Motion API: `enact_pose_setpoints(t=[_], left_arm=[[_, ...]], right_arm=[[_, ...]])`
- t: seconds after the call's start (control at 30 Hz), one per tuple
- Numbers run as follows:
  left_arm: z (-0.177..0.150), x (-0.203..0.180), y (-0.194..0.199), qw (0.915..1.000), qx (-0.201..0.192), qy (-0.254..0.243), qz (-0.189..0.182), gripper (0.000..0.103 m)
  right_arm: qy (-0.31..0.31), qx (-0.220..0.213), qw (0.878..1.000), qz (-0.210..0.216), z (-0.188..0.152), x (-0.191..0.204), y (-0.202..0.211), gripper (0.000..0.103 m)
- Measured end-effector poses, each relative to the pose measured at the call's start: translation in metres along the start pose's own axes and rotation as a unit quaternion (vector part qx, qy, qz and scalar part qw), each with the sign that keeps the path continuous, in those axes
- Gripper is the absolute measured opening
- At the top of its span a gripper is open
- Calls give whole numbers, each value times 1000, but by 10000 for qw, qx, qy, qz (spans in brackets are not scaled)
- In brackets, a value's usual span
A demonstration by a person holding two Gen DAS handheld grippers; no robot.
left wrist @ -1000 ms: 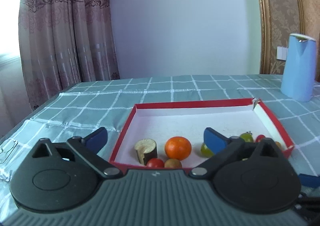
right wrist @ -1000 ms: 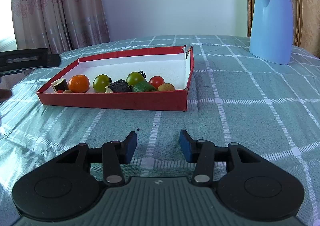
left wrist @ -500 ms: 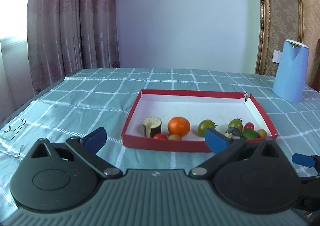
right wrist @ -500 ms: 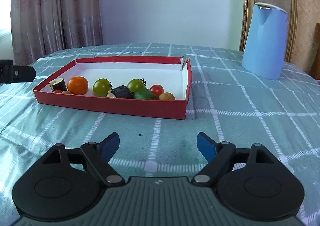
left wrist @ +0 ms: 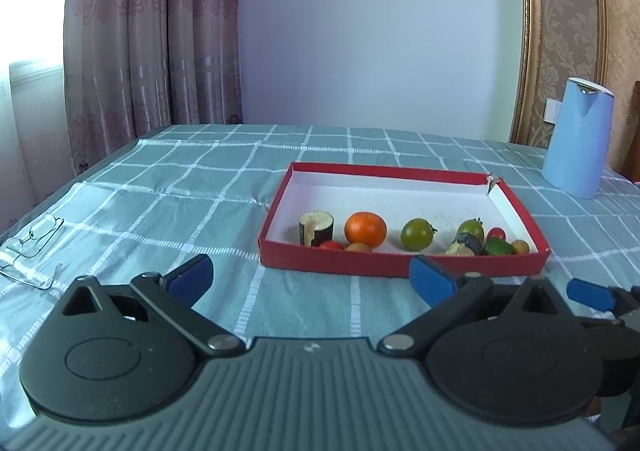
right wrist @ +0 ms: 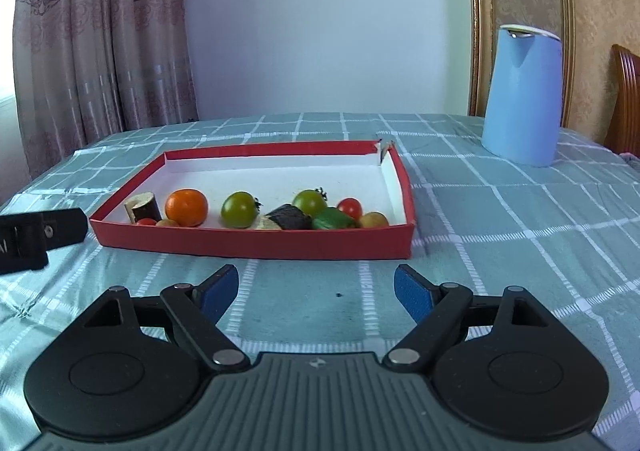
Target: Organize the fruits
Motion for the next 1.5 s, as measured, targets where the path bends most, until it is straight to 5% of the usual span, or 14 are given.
enact_pose_setpoints(t=[1.5], left_arm=[[-6, 4, 8, 9997, -178, -49, 154, 103]], right_arm=[[333, -176, 9992, 119, -4, 31, 15, 85]])
Point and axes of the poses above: each gripper's, at about its wrist camera, not at the fingertips, and y roughly against the way its jaws point, x to its left, z to its top, the point moved 8 cm from there along -y, roughly the way its jaws point, and after that the axes turned 10 degrees about x, right-handed, at the moved point
